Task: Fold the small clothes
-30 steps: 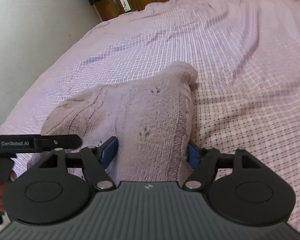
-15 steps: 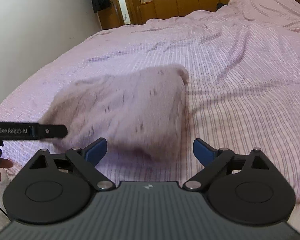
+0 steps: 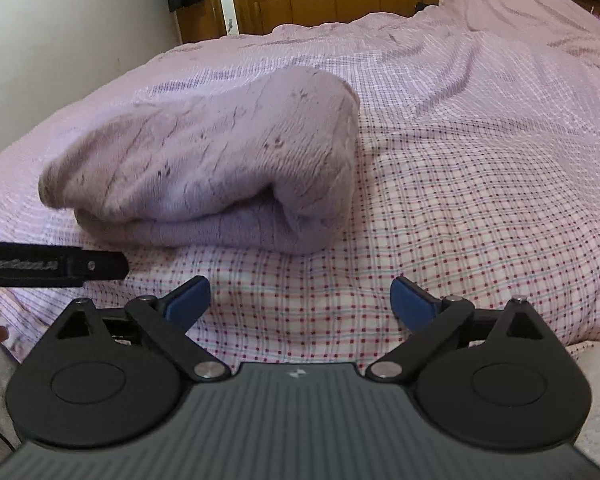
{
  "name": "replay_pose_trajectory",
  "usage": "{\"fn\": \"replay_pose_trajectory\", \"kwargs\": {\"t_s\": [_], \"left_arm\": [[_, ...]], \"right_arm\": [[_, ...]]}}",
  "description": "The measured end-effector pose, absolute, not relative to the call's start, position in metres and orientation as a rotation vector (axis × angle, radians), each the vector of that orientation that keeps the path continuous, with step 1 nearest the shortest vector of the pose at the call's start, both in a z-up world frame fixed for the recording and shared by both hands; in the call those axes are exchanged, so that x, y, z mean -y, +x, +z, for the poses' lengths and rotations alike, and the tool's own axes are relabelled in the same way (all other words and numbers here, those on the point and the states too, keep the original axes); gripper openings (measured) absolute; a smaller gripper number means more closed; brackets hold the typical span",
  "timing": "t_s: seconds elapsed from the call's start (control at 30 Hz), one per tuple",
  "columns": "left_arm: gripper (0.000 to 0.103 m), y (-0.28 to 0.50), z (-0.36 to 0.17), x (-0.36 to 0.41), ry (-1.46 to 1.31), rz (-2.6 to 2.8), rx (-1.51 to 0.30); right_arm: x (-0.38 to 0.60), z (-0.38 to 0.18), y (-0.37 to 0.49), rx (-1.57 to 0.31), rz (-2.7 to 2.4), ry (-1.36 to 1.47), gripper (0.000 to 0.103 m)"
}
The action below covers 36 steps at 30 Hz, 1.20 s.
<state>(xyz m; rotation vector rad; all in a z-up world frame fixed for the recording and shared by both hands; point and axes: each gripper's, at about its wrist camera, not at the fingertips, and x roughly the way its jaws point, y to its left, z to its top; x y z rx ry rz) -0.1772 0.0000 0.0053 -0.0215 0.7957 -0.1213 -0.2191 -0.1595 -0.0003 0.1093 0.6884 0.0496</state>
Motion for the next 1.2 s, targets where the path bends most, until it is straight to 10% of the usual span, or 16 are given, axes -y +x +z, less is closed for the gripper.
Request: {"fn": "replay_pose_trajectory", "kwargs": {"t_s": [1.2], "left_arm": [[0.092, -0.183, 0.000, 0.012, 0.055, -0.077, -0.766]], "right_arm": [[0.157, -0.008, -0.218, -0.680, 0.048, 0.097, 0.103]]}}
